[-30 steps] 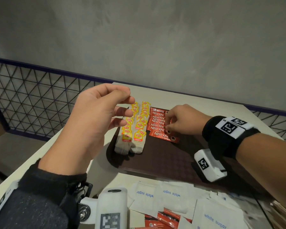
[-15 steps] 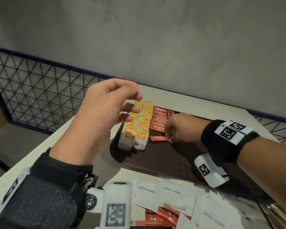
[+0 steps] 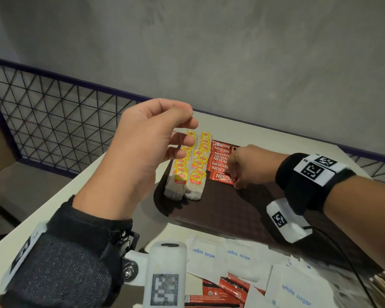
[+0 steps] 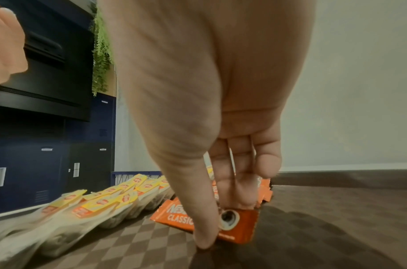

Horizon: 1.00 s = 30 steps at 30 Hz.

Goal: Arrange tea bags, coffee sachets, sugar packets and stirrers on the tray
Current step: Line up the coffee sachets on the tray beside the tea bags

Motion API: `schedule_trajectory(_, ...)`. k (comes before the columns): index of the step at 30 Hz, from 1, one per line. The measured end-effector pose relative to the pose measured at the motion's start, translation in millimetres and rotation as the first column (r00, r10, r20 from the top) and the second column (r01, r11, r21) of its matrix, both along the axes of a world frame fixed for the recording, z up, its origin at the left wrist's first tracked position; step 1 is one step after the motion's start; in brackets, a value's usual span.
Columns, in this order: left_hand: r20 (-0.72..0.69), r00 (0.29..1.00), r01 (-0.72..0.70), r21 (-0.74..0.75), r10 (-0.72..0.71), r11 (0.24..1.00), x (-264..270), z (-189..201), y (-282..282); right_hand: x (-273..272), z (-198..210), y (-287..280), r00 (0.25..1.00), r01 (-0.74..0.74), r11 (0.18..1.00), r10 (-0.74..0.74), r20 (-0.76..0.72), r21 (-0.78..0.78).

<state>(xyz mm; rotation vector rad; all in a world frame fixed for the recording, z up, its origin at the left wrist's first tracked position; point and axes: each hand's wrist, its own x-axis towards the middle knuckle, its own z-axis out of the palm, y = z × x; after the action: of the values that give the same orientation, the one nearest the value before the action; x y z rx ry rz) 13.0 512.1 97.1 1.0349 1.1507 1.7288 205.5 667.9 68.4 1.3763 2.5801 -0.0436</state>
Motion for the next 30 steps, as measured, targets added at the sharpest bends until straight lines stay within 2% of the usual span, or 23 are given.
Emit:
schedule_trajectory(4,0.008,1.000,-0.001,-0.002,0.001,1.000,1.7,1.2,-1.1,-7.5,0.9,4.7,0.999,-0.018,1.000,0.017,0.040,0.024)
schedule_trajectory(10,0.008,1.000,-0.003,-0.008,0.003,1.000,3.2,0.0,0.1,-15.2,-2.6,11.3,1.000,-0.015,0.996,0.016,-0.009,0.085)
schedule_trajectory(15,-0.016,1.000,0.010,-0.006,-0.010,1.000,4.2,-2.6,1.3,-1.1,31.3,-5.1,0.950,0.050,0.997,-0.030,-0.312,0.054)
schedule_trajectory(19,-0.021,1.000,0.013,0.002,-0.013,1.000,5.6,1.7,-1.9,11.8,53.2,-69.9,0.914,-0.089,0.991,0.041,-0.403,-0.100)
schedule_trajectory(22,-0.005,1.000,0.009,0.002,-0.009,1.000,6.1,7.4,-4.2,19.0,52.1,-129.8,0.930,-0.218,0.938,0.116,-0.349,-0.270)
schedule_trajectory(24,-0.003,1.000,0.007,-0.001,-0.007,1.000,5.9,7.6,-6.0,23.9,45.2,-162.2,0.943,-0.260,0.911,0.169,-0.285,-0.319)
schedule_trajectory(28,0.018,1.000,0.011,0.014,-0.011,1.000,4.5,11.2,-14.0,30.9,26.7,-201.5,0.956,-0.289,0.923,0.263,-0.133,-0.253)
schedule_trajectory(30,0.017,1.000,0.018,0.017,-0.018,1.000,4.4,12.0,-17.9,31.4,20.9,-210.2,0.960,-0.271,0.936,0.245,-0.136,-0.223)
